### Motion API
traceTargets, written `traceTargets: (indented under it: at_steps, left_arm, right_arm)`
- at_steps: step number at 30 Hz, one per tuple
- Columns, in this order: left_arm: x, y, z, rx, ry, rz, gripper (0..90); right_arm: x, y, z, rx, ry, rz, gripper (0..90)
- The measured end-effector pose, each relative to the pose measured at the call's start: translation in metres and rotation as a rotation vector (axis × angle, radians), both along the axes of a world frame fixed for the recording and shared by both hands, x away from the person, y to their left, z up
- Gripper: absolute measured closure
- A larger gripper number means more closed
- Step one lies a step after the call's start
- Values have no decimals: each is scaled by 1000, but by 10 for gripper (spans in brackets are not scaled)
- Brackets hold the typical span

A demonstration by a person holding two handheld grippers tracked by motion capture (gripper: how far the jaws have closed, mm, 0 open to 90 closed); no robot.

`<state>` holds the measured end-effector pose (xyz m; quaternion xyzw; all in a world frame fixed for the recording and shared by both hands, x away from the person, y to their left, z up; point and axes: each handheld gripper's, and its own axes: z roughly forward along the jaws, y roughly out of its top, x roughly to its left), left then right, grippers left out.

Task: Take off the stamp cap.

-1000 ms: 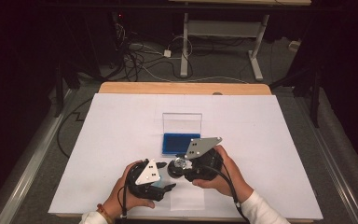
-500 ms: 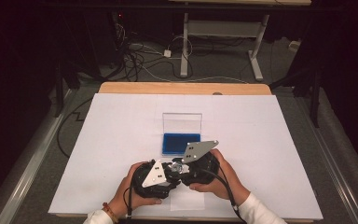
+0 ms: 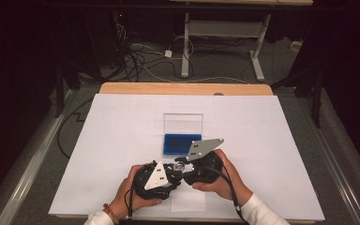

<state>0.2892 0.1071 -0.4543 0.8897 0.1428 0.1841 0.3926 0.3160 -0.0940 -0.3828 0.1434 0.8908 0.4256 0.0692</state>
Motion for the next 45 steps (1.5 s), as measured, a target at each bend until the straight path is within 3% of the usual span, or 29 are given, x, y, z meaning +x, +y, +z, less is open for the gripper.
traceTargets:
  at_steps: [13, 25, 31, 36, 45]
  left_arm:
    - [3, 1, -3, -45, 58, -7, 356]
    - [4, 2, -1, -34, 100, -13, 367]
    - [6, 2, -2, -54, 171, -26, 368]
    - [5, 3, -1, -55, 172, -28, 369]
    - [6, 5, 1, -67, 190, -33, 369]
  right_arm:
    - [2, 0, -3, 11, 21, -12, 574]
    - [3, -1, -6, 28, 41, -16, 575]
    - [0, 1, -7, 27, 30, -18, 575]
    - [-2, 1, -7, 27, 11, -15, 575]
    - [-2, -4, -7, 66, 30, -30, 575]
